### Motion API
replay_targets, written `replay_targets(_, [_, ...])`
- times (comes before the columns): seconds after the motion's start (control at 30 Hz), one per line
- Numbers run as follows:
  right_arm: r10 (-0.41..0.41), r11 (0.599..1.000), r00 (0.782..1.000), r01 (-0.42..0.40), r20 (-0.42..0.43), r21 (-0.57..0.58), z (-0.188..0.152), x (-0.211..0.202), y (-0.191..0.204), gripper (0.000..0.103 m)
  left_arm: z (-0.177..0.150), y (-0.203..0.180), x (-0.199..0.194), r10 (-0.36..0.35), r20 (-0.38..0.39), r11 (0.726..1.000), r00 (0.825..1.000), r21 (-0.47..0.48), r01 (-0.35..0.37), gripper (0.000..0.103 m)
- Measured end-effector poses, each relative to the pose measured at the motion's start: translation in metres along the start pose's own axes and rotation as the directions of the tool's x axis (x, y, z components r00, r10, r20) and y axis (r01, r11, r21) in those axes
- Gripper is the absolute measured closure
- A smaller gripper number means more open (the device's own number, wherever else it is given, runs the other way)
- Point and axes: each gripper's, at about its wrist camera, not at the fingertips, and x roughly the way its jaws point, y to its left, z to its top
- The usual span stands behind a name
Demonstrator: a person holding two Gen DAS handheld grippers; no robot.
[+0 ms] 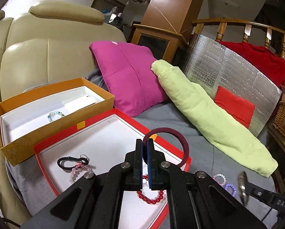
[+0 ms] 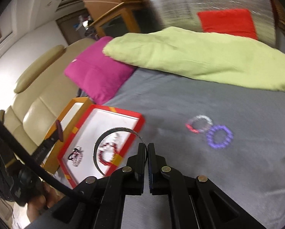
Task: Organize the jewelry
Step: 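Lower both bangles into the red box tray and open both grippers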
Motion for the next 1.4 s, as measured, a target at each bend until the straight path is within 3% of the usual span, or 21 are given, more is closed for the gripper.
replay_targets(0.1, [0.012, 1.000, 1.000, -0.012, -0.007, -0.017, 0.005, 0.014, 0.017, 0.100, 0.001, -0.001, 0.003, -0.003, -0.021, 1.000, 1.000, 0.025, 0.003, 0.099])
replay_targets(0.4, [-0.004, 0.999, 0.998, 0.001, -0.065, -0.046, 0.024, 0.068, 0.042, 0.100, -0.004, 0.014, 0.036, 0.106, -0.137, 0.992, 0.985, 0.083, -0.095, 0.099])
replay_targets(0.63, [-0.045, 0.994, 0.991, 0.032, -0.123, -0.102, 0.025, 0.109, 0.062, 0.100, -0.006, 0.018, 0.047, 0.144, -0.167, 0.986, 0.975, 0.105, -0.128, 0.099])
replay_targets(1.17, [-0.090, 0.994, 0.983, 0.077, -0.162, -0.081, 0.033, 0.152, 0.057, 0.100, -0.009, 0.024, 0.063, 0.178, -0.221, 0.982, 0.959, 0.095, -0.160, 0.098])
replay_targets(1.4, [-0.053, 0.998, 0.982, 0.047, -0.183, -0.034, 0.040, 0.165, 0.055, 0.093, -0.007, 0.042, 0.063, 0.220, -0.223, 0.975, 0.950, 0.018, -0.222, 0.097])
